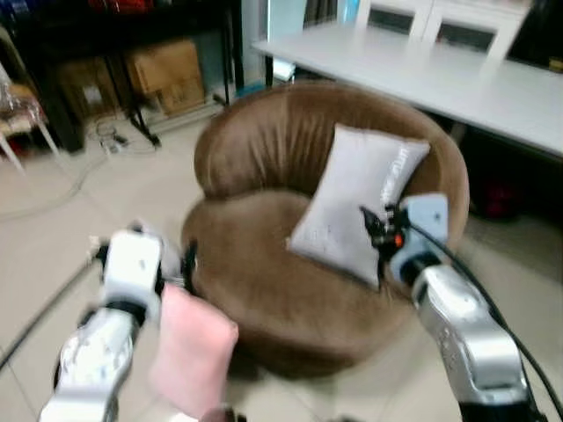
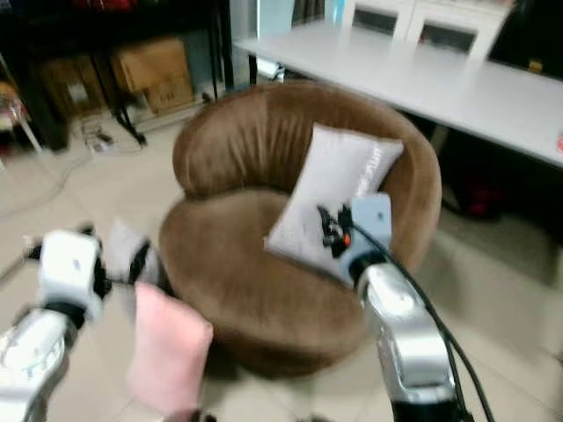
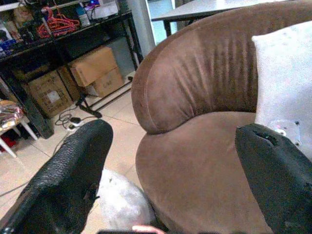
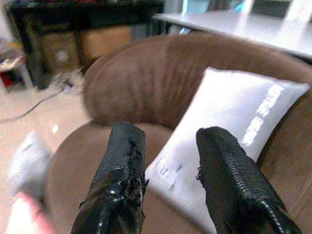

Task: Move the pillow to the sofa from floor

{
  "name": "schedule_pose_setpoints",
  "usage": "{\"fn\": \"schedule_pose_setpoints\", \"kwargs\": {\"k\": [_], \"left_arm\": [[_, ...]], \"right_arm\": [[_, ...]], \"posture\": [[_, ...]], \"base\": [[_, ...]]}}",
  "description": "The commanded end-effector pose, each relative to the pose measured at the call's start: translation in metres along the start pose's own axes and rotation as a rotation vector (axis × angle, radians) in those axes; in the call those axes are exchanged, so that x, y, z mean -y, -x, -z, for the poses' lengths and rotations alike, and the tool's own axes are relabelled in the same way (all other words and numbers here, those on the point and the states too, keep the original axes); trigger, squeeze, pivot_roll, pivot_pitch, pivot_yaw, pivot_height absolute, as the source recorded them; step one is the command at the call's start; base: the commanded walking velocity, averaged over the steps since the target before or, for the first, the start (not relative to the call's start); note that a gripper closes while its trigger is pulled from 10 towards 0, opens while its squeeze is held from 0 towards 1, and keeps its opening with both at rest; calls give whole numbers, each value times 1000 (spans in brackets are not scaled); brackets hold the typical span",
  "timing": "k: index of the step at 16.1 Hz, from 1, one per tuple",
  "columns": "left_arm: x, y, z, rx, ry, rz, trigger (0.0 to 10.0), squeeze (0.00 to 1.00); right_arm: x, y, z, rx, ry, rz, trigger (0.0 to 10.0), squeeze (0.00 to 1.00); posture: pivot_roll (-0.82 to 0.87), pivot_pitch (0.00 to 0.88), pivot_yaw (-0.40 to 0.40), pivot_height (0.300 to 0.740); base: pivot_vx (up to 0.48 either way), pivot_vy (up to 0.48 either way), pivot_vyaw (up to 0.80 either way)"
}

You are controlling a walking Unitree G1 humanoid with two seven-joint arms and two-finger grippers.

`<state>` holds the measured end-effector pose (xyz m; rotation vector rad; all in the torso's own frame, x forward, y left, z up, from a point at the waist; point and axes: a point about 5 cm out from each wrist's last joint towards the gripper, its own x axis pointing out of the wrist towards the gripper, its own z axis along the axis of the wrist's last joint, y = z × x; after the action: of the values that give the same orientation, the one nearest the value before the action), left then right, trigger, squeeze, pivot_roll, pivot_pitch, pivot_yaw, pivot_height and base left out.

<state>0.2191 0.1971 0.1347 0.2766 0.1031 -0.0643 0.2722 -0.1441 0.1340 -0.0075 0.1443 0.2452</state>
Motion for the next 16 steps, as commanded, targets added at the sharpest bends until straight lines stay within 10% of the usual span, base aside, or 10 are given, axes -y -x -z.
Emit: {"fn": "schedule_pose_setpoints", "kwargs": {"k": [1,16], "left_arm": [[-2,-1,-1,3,9,5,10000,0],[-2,0,-1,22,27,-36,10000,0]], "right_arm": [[-1,2,-5,18,1,-15,10000,0],[-15,5,-1,6,54,-139,10000,0]], "posture": [[-18,0,-16,740],[-19,0,-24,740]], "base": [[0,0,0],[0,0,617]]}}
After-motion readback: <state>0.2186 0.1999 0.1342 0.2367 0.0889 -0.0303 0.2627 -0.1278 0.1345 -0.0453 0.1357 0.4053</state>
